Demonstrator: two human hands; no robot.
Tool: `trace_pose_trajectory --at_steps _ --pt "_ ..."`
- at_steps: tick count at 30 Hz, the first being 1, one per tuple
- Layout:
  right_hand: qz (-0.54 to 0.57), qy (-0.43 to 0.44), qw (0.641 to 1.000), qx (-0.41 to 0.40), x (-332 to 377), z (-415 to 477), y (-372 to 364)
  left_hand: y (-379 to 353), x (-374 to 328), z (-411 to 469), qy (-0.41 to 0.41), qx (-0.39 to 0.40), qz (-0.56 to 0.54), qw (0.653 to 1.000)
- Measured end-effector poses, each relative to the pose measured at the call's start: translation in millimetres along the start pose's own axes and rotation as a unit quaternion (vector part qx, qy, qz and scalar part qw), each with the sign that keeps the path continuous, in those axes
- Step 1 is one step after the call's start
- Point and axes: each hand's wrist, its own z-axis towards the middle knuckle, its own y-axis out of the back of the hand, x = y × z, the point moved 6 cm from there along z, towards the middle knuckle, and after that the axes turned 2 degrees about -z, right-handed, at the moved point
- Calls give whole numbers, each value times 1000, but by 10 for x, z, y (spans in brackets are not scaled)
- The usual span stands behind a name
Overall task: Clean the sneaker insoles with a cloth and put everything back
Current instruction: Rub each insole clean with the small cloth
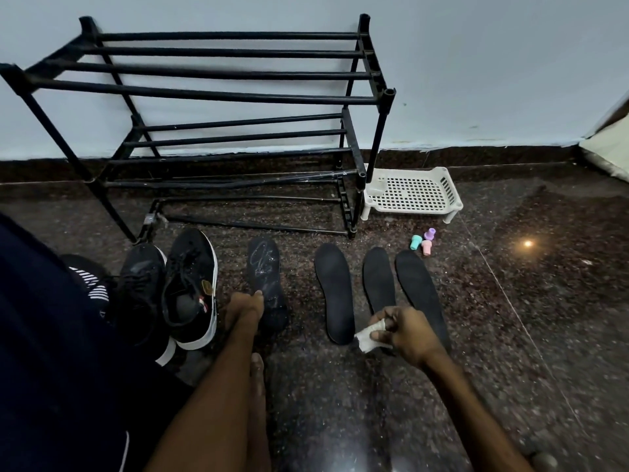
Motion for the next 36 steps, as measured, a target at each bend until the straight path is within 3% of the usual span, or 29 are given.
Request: trace_pose_trajectory --at_steps 4,9,16,23,29,36 --pt "-30 6 999 -15 30 9 -59 297 -357 -902 0 50 -114 992" --pt "-30 34 997 -63 108 8 55 213 -631 -1212 -62 132 -196 970" --pt "166 -16 978 -122 -90 5 424 286 -1322 -1940 -239 236 -220 916" --pt "399 -35 907 -128 -16 -254 862 -25 -1882 -3025 -363 387 -170 830" --pt "318 56 925 -201 31 -548 1487 -288 -1951 -3604 -416 439 -77 793" --pt "246 108 949 -162 98 -813 1807 -268 -2174 -3962 -393 497 -57 772"
